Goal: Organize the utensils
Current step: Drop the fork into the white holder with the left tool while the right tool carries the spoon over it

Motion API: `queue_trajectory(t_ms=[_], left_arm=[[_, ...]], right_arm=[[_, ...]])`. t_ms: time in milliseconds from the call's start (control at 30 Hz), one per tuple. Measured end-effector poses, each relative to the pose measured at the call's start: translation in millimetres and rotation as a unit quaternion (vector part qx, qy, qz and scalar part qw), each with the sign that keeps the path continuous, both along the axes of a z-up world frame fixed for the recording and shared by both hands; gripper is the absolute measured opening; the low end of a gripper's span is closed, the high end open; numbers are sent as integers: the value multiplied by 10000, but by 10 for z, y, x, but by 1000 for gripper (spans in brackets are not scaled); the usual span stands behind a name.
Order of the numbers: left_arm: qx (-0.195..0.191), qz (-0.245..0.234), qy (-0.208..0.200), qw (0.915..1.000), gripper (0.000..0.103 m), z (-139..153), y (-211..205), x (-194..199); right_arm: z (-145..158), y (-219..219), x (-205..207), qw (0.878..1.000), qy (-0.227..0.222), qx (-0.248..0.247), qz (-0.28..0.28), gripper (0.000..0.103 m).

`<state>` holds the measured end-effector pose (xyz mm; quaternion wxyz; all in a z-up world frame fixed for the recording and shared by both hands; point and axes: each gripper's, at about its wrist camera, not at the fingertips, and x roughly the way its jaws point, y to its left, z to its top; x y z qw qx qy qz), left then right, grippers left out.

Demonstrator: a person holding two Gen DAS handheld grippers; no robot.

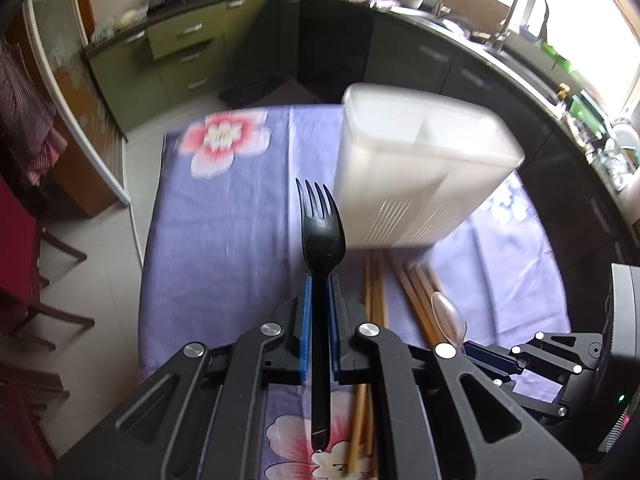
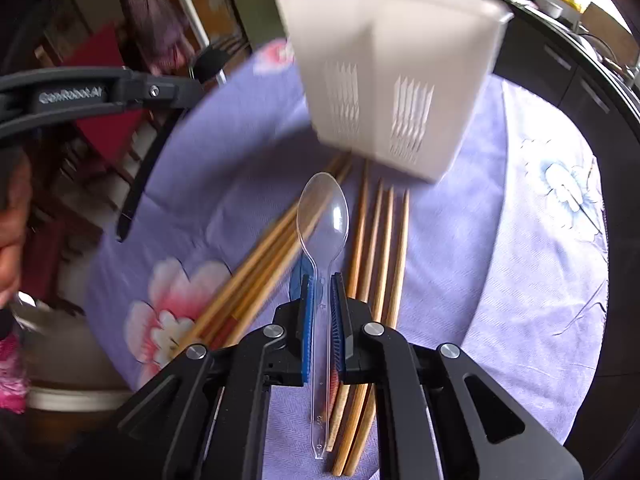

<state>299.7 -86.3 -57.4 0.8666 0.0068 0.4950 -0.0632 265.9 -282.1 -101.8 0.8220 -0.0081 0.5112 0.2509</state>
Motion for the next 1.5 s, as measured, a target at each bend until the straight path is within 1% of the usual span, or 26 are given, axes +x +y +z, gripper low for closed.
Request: queue_trajectory(t_ms=[67, 133, 200, 233, 300, 367, 467, 500, 533, 633, 667, 733, 900, 1067, 1133, 1167, 1267, 1367, 1500], left_arm=[[-90, -29, -271, 9996, 8, 250, -49, 70], [-218, -68, -573, 9981, 8, 486, -110, 181], [-378, -87, -840, 9957, 8, 660, -168, 293], [-469, -107, -1038, 9934, 8, 750, -205, 366], [-539, -87, -1354, 9893, 8, 845, -265, 481], [-597, -101, -1715, 9833, 8, 897, -325, 597], [-568, -97, -2281, 9719, 8, 901, -410, 729], [-565, -106, -2393, 9692, 8, 879, -430, 774], [-581, -90, -2506, 9663, 8, 843, -451, 826], [-640, -42, -2683, 9612, 8, 718, -460, 933], [-648, -32, -2712, 9603, 8, 672, -457, 941], [-655, -61, -2675, 9613, 8, 583, -445, 953], [-641, -254, -2589, 9634, 8, 465, -365, 769], [-419, -539, -2257, 9718, 8, 368, -373, 625], [-465, -620, -2149, 9736, 8, 343, -352, 571], [-459, -623, -2141, 9738, 9, 342, -341, 539], [-491, -637, -2132, 9737, 19, 364, -296, 436], [-514, -574, -2162, 9733, 19, 415, -214, 275], [-488, -483, -2307, 9706, 19, 474, -37, -90]], right_arm=[[189, -147, 1, 9989, -273, 326, -198, 9], [355, -274, 35, 9966, -515, 511, -381, 9], [498, -362, 80, 9933, -742, 699, -538, 9], [560, -414, 103, 9919, -830, 756, -595, 9], [681, -494, 159, 9891, -996, 825, -709, 9], [751, -509, 223, 9874, -1085, 870, -750, 9], [867, -594, 265, 9867, -1138, 871, -771, 9], [873, -595, 270, 9865, -1145, 877, -771, 9], [929, -710, 286, 9865, -1144, 890, -763, 9], [1019, -780, 300, 9858, -1221, 833, -798, 9], [1006, -808, 280, 9855, -1242, 811, -829, 9], [1024, -853, 298, 9840, -1281, 799, -942, 9], [1125, -1014, 375, 9790, -1421, 825, -1209, 9], [1324, -1093, 488, 9719, -1658, 845, -1444, 9], [1410, -1094, 557, 9688, -1766, 816, -1534, 9], [1457, -1086, 599, 9669, -1825, 817, -1586, 9], [1607, -1055, 732, 9599, -2025, 842, -1747, 9], [1719, -1015, 886, 9495, -2259, 1006, -1933, 9], [1773, -926, 1131, 9374, -2496, 1194, -2114, 9]])
